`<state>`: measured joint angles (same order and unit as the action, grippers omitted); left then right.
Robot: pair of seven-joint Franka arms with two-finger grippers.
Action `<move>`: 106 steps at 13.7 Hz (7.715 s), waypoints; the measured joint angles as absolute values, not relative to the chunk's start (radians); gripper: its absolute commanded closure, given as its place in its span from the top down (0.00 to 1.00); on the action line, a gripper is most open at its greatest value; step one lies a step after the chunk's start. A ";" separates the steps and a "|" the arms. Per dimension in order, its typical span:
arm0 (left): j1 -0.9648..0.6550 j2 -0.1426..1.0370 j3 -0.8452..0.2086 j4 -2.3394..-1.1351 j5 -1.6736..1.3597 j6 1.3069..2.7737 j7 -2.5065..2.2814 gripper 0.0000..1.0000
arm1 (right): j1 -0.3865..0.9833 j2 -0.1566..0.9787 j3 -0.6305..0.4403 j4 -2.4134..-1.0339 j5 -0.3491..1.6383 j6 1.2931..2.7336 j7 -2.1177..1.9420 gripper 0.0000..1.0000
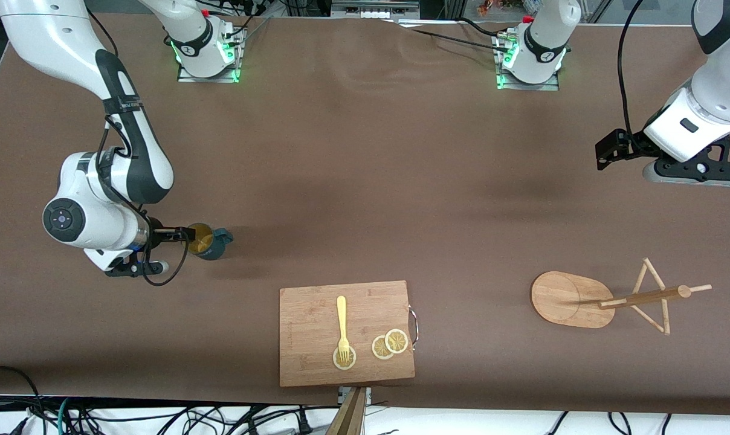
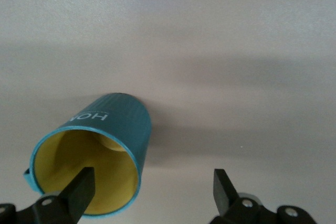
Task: Pass cup and hang on rack
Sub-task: 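Grasp the teal mug rim with the right gripper, then carry the teal mug toward the table middle with the right gripper, then release the mug with the right gripper while the left gripper approaches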
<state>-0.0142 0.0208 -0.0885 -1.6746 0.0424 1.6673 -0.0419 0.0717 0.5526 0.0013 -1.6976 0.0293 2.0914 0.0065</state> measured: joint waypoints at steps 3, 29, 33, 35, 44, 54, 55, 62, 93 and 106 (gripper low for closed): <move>-0.014 0.021 -0.089 -1.675 0.042 1.667 -0.042 1.00 | 0.072 0.569 0.001 -1.707 0.041 2.121 0.007 1.00; -0.014 0.021 -0.089 -1.675 0.042 1.667 -0.042 1.00 | 0.191 0.536 0.168 -1.644 0.045 2.195 0.306 0.00; -0.014 0.021 -0.089 -1.675 0.042 1.667 -0.042 1.00 | 0.371 0.551 0.170 -1.599 0.044 2.195 0.614 0.00; -0.014 0.021 -0.089 -1.675 0.042 1.667 -0.041 1.00 | 0.436 0.575 0.170 -1.561 0.044 2.195 0.741 0.00; -0.014 0.021 -0.089 -1.674 0.042 1.667 -0.039 1.00 | 0.659 0.739 0.167 -1.370 0.043 2.197 1.151 0.00; -0.013 0.021 -0.088 -1.674 0.042 1.667 -0.038 1.00 | 0.795 0.837 0.164 -1.328 0.043 2.230 1.290 0.00; -0.013 0.021 -0.088 -1.674 0.042 1.667 -0.038 1.00 | 0.796 0.847 0.164 -1.315 0.043 2.230 1.290 0.08; -0.012 0.021 -0.088 -1.674 0.042 1.667 -0.037 1.00 | 0.817 0.866 0.164 -1.258 -0.018 2.222 1.285 1.00; -0.013 0.197 -0.187 -2.223 -0.683 2.230 1.268 1.00 | 0.212 0.393 -0.115 -1.147 -0.007 1.482 0.086 1.00; -0.016 0.395 -0.284 -2.252 -1.242 2.344 2.248 1.00 | -0.010 0.097 -0.084 -1.406 -0.007 1.481 0.076 1.00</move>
